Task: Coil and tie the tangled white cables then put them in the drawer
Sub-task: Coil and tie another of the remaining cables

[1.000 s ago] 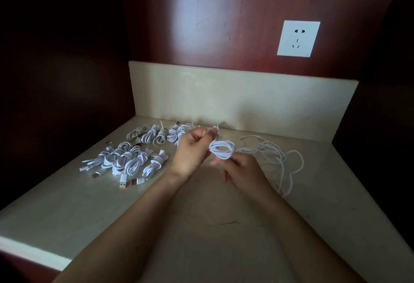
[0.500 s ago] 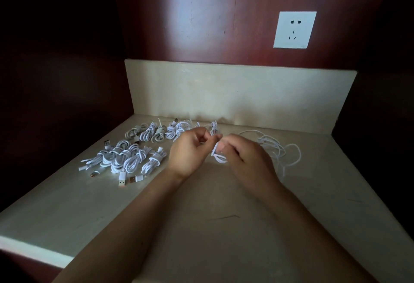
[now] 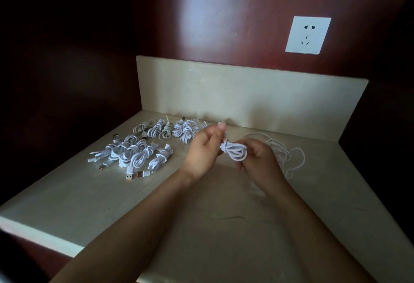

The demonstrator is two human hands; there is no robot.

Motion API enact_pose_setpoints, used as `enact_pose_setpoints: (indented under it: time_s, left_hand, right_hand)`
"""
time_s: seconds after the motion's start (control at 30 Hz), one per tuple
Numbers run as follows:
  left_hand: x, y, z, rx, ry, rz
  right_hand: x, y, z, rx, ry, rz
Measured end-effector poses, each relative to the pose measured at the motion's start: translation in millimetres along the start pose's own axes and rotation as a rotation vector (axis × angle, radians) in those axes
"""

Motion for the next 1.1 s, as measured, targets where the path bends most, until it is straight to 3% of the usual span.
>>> enact_pose_setpoints:
  time_s: [0.13,0.3,0.4,0.53,0.6,0.7,0.87,1.0,1.1]
  left_hand:
    - [10.7,3.1,0.1,0.012,0.180,0.067]
    - [26.8,-9.5,0.9,0.007,0.245,0.352]
    - [26.3,-6.6,-2.1,0.018,0.195,0.637]
    - [19.7,-3.1,-3.4,0.041,0.075,0.824]
    - [16.5,-5.0,-2.9,0.024,-0.019,0.773]
    - [8.4,-2.9,-2.8,-0.062,-0.138,0.510]
    - [5.1,-3.8,-0.8,-0.086,-0.088,0.185]
    - [10.8,-5.2,1.3,-0.045,0.037,0.096]
    - [19.8,-7.3,2.0,-0.030,0.137,0.171]
  right_hand:
    - [-14.4,1.1,-4.6,-0.021,-0.113,-0.324]
    - [-28.1,-9.8,-12.1,0.103,-0.238,-0.654]
    - [-23.1,-21.3,-13.9,0.113,-0.147,-0.644]
    - [-5.7,-23.9,-11.9,0.075,0.020,-0.413]
    - [1.5,-18.3,-6.1,0.065,0.092,-0.313]
    - [12.4,-11.1,-0.1,0.015,0.140,-0.077]
    - [9.9,0.6,0.7,-0.095,0.009,0.055]
    - [-5.0,4.5,0.4,-0.033,-0.078,-0.106]
    - [-18.5,2.6,-4.7,-0.028,-0.196,-0.425]
Point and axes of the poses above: each hand's wrist, its own z-axis towards the middle knuckle, its own x-axis out of the back of the hand, y = z × x, the point moved 3 cm from there along z, towards the middle knuckle, and after that the axes turned 12 degrees about -y, right-handed, at the moved point
